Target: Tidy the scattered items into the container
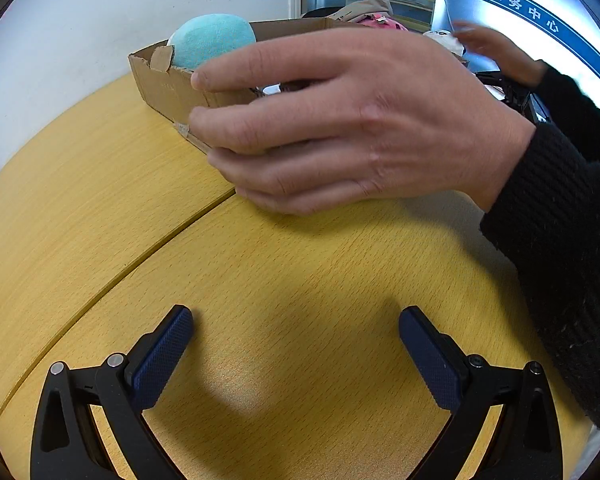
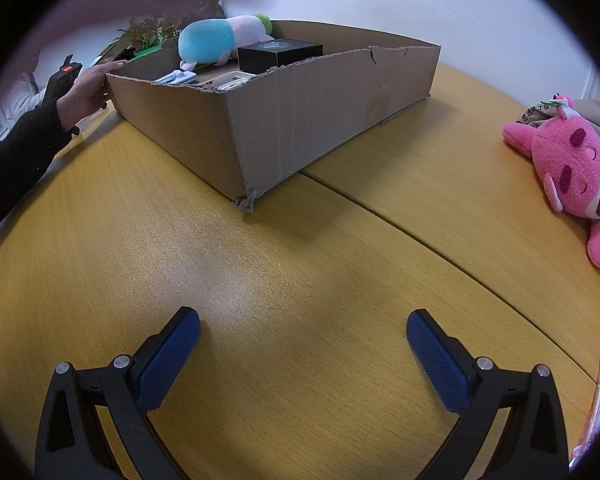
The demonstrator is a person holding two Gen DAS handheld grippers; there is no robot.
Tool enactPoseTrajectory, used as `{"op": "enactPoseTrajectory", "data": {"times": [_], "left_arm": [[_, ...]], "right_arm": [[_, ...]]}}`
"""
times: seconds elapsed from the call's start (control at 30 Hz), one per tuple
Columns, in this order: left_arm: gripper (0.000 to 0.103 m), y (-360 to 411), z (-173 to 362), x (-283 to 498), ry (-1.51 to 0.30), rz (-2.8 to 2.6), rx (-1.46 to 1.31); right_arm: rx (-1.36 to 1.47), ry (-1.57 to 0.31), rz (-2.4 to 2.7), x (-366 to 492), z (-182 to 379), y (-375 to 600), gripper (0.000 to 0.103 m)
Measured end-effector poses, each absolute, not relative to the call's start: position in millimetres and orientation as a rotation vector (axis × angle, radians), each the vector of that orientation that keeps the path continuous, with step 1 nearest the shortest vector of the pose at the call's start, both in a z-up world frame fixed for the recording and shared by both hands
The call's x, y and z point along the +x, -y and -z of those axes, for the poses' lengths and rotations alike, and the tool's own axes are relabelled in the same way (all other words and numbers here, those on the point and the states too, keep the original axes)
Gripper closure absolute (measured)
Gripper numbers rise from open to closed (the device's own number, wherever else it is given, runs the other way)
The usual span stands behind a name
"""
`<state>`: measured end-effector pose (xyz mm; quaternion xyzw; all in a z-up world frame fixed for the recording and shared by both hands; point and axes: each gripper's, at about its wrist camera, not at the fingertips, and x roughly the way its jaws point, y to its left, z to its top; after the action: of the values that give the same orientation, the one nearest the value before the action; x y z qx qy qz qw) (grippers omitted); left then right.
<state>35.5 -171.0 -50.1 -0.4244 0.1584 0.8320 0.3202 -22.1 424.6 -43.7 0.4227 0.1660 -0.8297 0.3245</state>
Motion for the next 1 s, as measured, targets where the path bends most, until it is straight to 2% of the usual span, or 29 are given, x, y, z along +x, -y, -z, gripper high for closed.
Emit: {"op": "enactPoseTrajectory", "data": {"times": [1.0], "left_arm": [[0.000, 173.1, 48.3, 38.6, -0.417, -2.188, -1.116]], "right_arm": [[1.106, -0.437, 2.176, -20.7, 43.7, -424.6, 0.000]]}}
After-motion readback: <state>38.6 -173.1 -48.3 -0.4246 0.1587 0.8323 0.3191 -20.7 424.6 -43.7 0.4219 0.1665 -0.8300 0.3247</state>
